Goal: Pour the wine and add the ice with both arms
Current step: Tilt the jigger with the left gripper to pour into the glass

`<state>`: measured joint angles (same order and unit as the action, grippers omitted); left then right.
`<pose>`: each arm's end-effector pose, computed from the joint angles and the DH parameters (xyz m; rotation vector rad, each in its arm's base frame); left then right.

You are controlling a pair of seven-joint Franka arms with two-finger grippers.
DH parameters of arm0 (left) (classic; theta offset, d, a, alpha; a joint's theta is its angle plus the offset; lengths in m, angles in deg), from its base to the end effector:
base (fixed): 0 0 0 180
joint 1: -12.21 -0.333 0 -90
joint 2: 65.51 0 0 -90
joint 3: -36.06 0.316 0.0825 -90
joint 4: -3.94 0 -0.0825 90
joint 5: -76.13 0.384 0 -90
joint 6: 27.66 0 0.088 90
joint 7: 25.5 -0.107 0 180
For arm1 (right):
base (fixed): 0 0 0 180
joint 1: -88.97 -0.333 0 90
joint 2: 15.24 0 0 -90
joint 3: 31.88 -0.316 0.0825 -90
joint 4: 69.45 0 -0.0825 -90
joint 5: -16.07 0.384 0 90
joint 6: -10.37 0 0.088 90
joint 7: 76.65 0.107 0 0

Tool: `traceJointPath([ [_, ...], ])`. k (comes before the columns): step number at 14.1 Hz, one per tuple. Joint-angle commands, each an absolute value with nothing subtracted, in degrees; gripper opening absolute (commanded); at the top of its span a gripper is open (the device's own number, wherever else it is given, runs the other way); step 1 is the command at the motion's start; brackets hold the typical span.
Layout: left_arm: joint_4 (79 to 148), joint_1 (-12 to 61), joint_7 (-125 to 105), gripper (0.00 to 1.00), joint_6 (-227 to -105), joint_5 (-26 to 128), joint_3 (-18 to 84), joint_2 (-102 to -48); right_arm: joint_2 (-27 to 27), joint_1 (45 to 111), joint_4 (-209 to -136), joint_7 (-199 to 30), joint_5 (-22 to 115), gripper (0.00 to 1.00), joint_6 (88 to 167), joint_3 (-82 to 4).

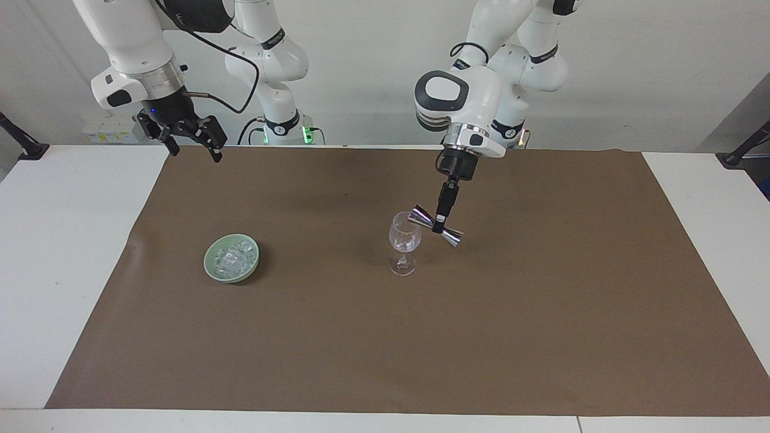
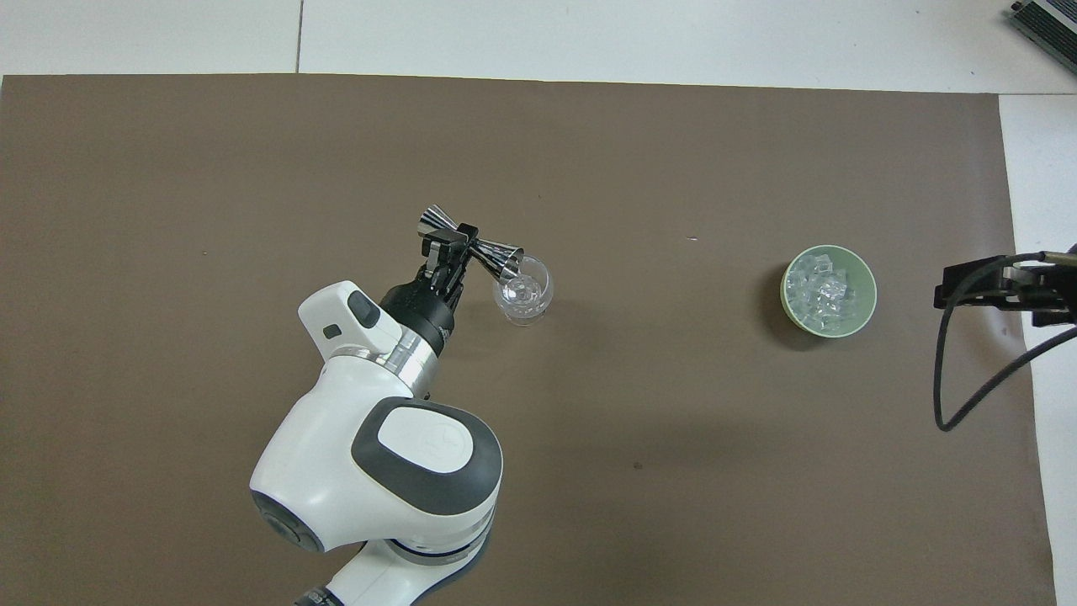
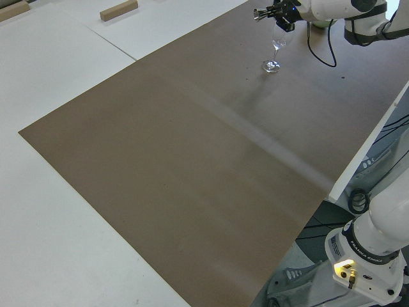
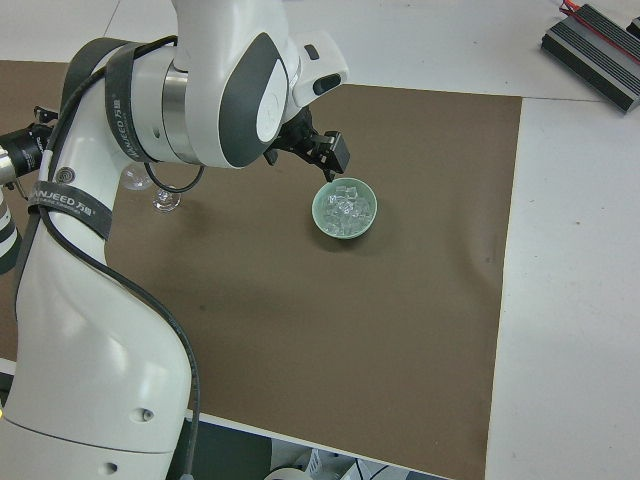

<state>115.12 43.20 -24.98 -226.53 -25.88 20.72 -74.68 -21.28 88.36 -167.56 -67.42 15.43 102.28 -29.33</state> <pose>0.4710 -0.3166 0.4492 1.8315 1.2384 0.6054 0.5229 -0.0201 0.6172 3.1202 -0.3041 -0.0039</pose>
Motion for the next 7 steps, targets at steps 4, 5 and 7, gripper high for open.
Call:
traceJointPath([
  [4,113.63,44.37,-28.57,0.00,-228.14,-24.16,21.47,-75.61,-23.50,88.62,-171.14,-70.59,16.25,1.00,102.74,-29.42],
  [5,113.63,44.37,-29.01,0.00,-228.14,-24.16,21.47,-75.53,-23.50,88.71,-171.14,-71.28,16.25,1.00,102.83,-29.42],
  [7,113.54,44.37,-30.15,0.00,-228.14,-24.07,21.47,-75.53,-23.50,88.71,-171.14,-74.00,16.07,1.00,102.83,-29.33],
])
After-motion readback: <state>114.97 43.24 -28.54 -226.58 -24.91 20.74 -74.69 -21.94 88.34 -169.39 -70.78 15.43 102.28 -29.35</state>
